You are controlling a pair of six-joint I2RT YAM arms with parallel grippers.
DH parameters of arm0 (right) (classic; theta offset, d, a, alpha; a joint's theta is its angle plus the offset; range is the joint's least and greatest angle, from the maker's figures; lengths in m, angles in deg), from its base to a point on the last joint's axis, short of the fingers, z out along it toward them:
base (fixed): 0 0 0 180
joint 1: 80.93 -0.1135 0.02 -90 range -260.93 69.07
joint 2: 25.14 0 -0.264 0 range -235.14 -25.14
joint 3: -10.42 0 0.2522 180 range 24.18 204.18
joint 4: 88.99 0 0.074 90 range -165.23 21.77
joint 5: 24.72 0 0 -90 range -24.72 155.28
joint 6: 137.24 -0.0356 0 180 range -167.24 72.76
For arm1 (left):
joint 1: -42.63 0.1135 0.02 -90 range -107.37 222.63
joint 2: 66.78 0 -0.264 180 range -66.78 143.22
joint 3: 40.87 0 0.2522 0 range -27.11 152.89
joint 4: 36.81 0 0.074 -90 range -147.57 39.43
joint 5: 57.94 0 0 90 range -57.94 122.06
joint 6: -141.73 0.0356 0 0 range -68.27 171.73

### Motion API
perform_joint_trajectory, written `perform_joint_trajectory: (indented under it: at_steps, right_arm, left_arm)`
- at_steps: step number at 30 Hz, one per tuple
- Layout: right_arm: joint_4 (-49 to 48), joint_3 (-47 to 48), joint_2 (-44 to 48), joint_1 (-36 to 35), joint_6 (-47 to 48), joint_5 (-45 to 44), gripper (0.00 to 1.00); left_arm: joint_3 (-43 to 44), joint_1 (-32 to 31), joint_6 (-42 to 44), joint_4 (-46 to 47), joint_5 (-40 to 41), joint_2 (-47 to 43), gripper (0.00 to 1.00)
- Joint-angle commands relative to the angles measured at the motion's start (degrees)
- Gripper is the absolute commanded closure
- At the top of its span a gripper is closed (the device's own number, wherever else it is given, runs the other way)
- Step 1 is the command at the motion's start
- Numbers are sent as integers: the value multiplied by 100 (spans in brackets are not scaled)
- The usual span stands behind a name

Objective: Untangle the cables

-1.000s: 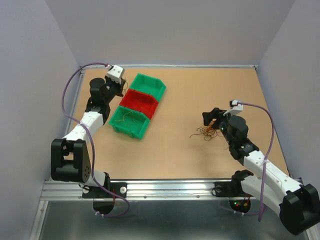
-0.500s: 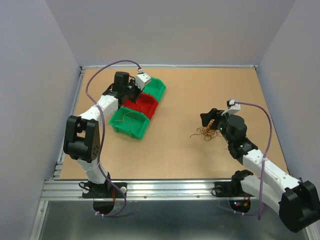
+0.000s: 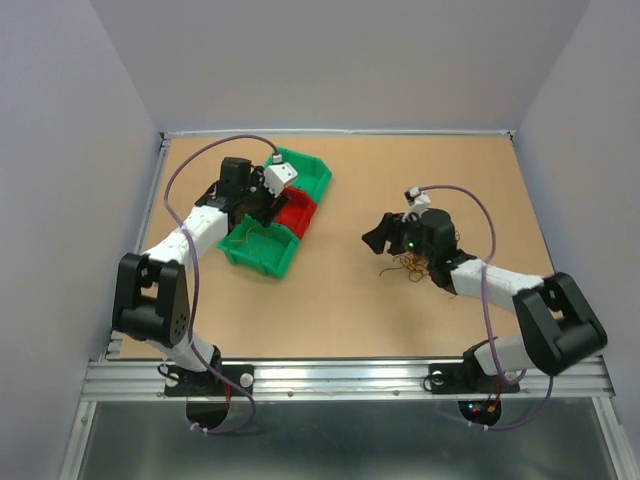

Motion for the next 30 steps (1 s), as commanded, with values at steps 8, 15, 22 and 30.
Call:
perform_joint_trajectory:
  at_steps: [8, 15, 22, 30]
  right_arm:
    - [-1512, 2759, -3454, -864, -454, 831, 42]
    - [-1857, 3674, -4467, -1092, -842, 611, 46]
    - [-1848, 4009, -4837, -1110, -974, 470, 53]
    - [-1839, 4062, -4881, -1110, -983, 531, 79]
  left_arm:
    - [-1226, 57, -746, 2488, 635, -1583, 28]
    - [-1095, 75, -747, 2401, 521, -1083, 32]
    - [-927, 75, -712, 2305, 520, -730, 36]
    - [-901, 75, -694, 2287, 573, -704, 38]
